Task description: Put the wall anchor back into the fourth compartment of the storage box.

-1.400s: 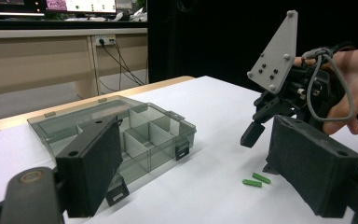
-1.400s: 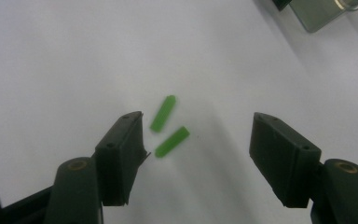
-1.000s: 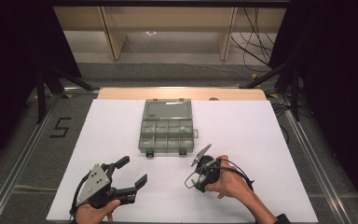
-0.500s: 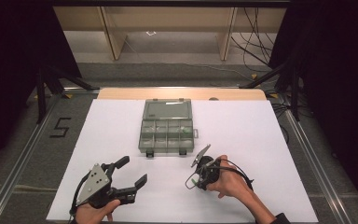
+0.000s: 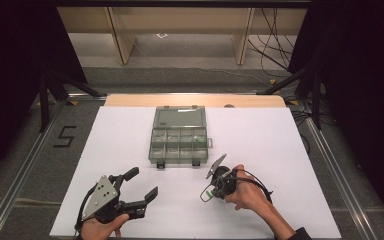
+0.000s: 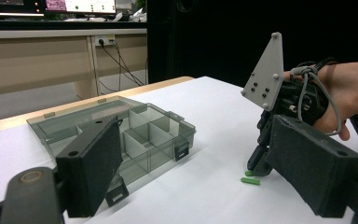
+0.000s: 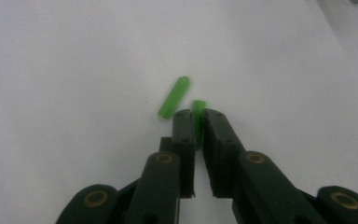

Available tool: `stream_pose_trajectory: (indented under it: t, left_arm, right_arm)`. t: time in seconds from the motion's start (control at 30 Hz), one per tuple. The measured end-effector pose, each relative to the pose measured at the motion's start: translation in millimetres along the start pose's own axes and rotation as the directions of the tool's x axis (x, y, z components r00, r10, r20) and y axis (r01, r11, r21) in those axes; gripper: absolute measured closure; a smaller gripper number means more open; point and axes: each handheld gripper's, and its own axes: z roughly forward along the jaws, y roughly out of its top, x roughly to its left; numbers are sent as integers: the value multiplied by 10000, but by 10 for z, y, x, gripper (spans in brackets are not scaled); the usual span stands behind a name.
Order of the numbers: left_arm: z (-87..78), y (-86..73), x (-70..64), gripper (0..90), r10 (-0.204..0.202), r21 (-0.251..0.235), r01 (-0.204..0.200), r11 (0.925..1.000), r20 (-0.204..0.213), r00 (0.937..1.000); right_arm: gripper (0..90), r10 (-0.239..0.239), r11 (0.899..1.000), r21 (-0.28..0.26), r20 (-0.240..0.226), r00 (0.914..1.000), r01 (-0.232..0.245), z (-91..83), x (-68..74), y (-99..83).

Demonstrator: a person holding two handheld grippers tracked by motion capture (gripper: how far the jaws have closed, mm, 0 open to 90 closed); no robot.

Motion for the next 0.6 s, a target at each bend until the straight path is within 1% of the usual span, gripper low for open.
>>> stream_pose_trajectory:
  t: [0.23, 0.3, 0.47, 0.53, 0.6]
  left_arm:
    - [0, 1, 0, 170, 4, -7, -4, 10000, 8, 10000]
    - [0, 1, 0, 169, -1, -7, 1, 10000, 6, 10000]
    - [-1, 1, -1, 170, 14, -5, -14, 10000, 15, 10000]
    - [6, 0, 5, 169, 45, -97, -44, 9999, 90, 9999]
    - [8, 0, 5, 170, 46, -134, -45, 9999, 116, 9999]
  right_arm:
    - [842, -44, 10000, 43, -54, 10000, 45, -9, -5, 2]
    - [843, -57, 10000, -37, -143, 9999, 57, -23, -13, 1]
    - [843, 9, 9999, -161, -107, 9999, -11, -70, -31, 1]
    - [842, 102, 9998, -158, -86, 9999, -104, -77, -32, -3]
    - [842, 26, 9998, -187, -85, 10000, -28, -79, -39, -3]
